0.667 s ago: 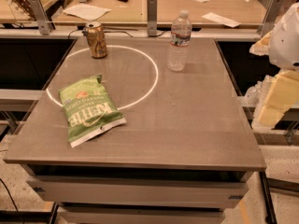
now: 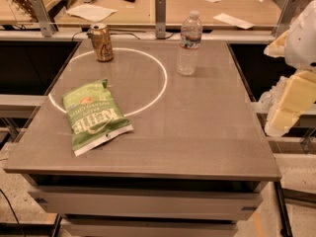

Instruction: Move water bottle near green jalapeno chip bag

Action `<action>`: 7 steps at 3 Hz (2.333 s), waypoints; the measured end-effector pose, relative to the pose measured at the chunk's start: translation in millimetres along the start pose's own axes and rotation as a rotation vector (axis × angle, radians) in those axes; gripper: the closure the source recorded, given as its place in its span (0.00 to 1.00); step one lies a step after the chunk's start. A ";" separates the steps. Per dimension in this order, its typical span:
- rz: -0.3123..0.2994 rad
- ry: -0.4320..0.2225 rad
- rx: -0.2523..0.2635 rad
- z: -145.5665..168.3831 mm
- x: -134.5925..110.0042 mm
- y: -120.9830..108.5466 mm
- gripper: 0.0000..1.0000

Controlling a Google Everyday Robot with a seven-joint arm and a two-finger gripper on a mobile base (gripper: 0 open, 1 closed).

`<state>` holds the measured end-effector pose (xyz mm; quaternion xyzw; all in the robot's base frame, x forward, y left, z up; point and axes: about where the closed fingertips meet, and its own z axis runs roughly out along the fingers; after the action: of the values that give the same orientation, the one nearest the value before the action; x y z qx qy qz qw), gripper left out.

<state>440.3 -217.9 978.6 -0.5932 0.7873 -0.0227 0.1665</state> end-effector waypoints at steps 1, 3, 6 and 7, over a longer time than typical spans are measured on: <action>0.056 -0.097 -0.003 14.9 23.2 -11.2 0.00; 0.185 -0.529 -0.011 48.6 71.3 -31.1 0.00; 0.256 -1.029 -0.130 30.7 33.2 -37.8 0.00; 0.256 -1.025 -0.130 31.4 33.3 -37.8 0.00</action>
Offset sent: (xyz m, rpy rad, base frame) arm 0.0152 -0.0405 -0.0065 0.9591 -0.1531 -0.0103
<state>476.4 -255.3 950.0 -0.4366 0.6707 0.3393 0.4944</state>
